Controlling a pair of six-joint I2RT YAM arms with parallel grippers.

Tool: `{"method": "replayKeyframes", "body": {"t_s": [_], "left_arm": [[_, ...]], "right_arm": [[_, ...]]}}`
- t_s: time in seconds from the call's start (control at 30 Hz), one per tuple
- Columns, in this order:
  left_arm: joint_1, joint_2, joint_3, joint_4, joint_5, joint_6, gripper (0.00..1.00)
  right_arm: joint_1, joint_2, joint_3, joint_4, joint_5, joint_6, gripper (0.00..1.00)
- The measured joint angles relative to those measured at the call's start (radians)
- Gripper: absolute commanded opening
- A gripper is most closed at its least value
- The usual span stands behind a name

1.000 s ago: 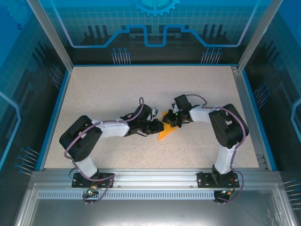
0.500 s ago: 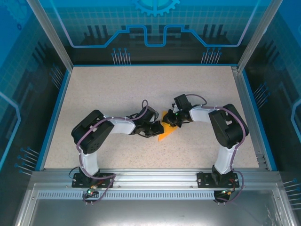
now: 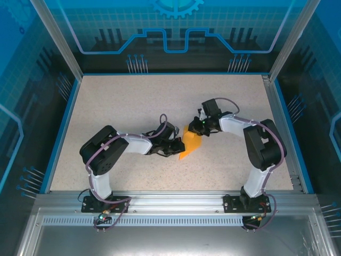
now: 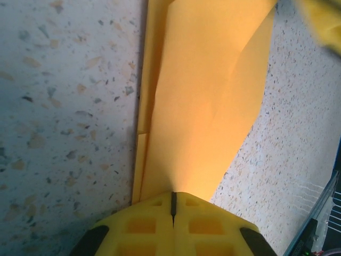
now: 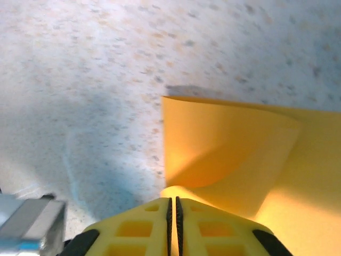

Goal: Fold a paper plane with a square sheet of paper (pick it up from the middle)
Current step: Fourth fold the wing at the center of the table.

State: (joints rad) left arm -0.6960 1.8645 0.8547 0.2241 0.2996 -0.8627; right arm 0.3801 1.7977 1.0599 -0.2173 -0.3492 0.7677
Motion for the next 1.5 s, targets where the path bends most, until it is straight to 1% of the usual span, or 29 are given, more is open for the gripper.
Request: {"method": "replayKeyframes", "body": {"t_s": [0.13, 0.37, 0.47, 0.7, 0.93, 1.2, 1.37, 1.5], "left_arm": [[-0.001, -0.001, 0.0, -0.001, -0.005, 0.0, 0.0], [-0.001, -0.001, 0.0, -0.001, -0.005, 0.0, 0.0], [-0.001, -0.001, 0.0, -0.001, -0.005, 0.0, 0.0], [-0.001, -0.008, -0.006, -0.003, -0.022, 0.001, 0.0], [-0.001, -0.013, -0.015, 0.01, -0.04, 0.008, 0.0], [-0.001, -0.014, -0.02, 0.018, -0.046, 0.028, 0.0], [-0.001, -0.014, -0.021, 0.018, -0.047, 0.032, 0.0], [-0.001, -0.015, -0.021, 0.018, -0.051, 0.04, 0.0]], "right_arm": [[0.026, -0.022, -0.004, 0.017, -0.011, -0.025, 0.01], [0.085, 0.003, -0.093, 0.082, -0.011, -0.002, 0.01], [0.086, 0.038, -0.124, 0.117, -0.012, 0.012, 0.01], [0.076, 0.048, -0.138, 0.171, -0.032, 0.017, 0.02], [0.036, 0.065, -0.13, 0.176, -0.079, 0.012, 0.03], [-0.071, 0.11, -0.071, 0.167, -0.095, -0.011, 0.04], [-0.115, 0.127, -0.048, 0.165, -0.097, -0.018, 0.05], [-0.144, 0.147, -0.027, 0.154, -0.122, -0.023, 0.05]]}}
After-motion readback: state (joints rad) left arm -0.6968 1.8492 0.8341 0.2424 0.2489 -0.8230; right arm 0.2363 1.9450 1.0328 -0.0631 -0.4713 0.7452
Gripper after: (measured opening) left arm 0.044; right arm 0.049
